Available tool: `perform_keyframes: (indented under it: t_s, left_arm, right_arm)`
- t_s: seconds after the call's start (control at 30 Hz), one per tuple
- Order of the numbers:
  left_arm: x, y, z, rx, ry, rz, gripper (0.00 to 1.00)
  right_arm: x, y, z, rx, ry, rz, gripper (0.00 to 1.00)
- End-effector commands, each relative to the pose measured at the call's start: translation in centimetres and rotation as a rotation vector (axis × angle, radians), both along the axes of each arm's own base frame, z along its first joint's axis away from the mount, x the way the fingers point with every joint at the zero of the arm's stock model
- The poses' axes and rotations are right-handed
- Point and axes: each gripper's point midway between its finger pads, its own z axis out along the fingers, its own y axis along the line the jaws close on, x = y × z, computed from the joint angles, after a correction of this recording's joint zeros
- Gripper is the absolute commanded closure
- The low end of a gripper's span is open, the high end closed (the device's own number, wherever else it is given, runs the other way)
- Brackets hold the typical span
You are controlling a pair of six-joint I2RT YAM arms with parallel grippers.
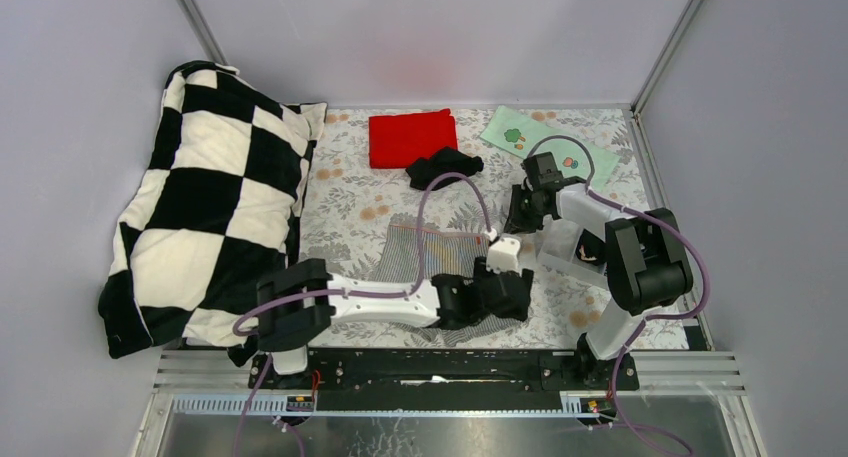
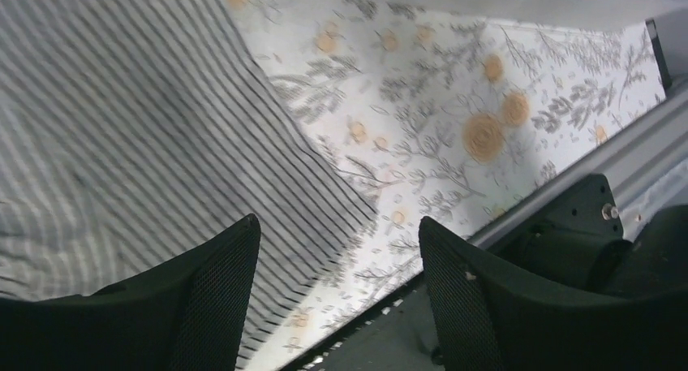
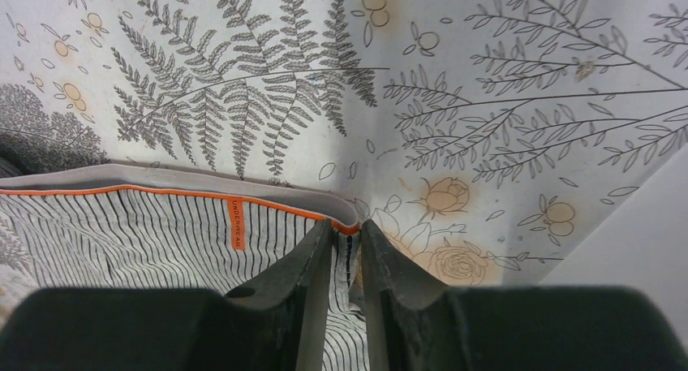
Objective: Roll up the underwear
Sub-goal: Fold the underwear at the center of the board.
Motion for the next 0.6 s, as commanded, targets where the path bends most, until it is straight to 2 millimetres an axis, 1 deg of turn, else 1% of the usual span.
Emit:
perform_keyframes:
  t_s: [0.0, 0.13, 0.23, 0.4, 0.57]
  left_arm:
    - [-1.5, -1.5, -1.8, 0.042, 0.013, 0.039, 0.26]
    - [-2.8, -3.7, -3.2, 0.044, 0.022, -0.002, 0.33]
    - [-2.9, -4.4, -4.7, 0.097, 0.022, -0.008, 0.37]
    - [-2.6, -3.8, -6.6, 0.209, 0.015, 0.001, 0.41]
    - [-2.6, -3.2, -7.8, 0.268, 0.005, 0.005, 0.44]
  right_arm:
    - [0.7, -0.3, 1.6, 0.062, -0.028, -0.003, 0.75]
    - [0.5, -0.5, 1.7, 0.085, -0.016, -0.002, 0.80]
    - [0.4, -0.4, 1.7, 0.093, -0.008, 0.006, 0.82]
    - [0.1, -0.4, 1.5, 0.097, -0.002, 0.010, 0.82]
    - [0.0, -0.3, 1.4, 0.103, 0.000, 0.013, 0.83]
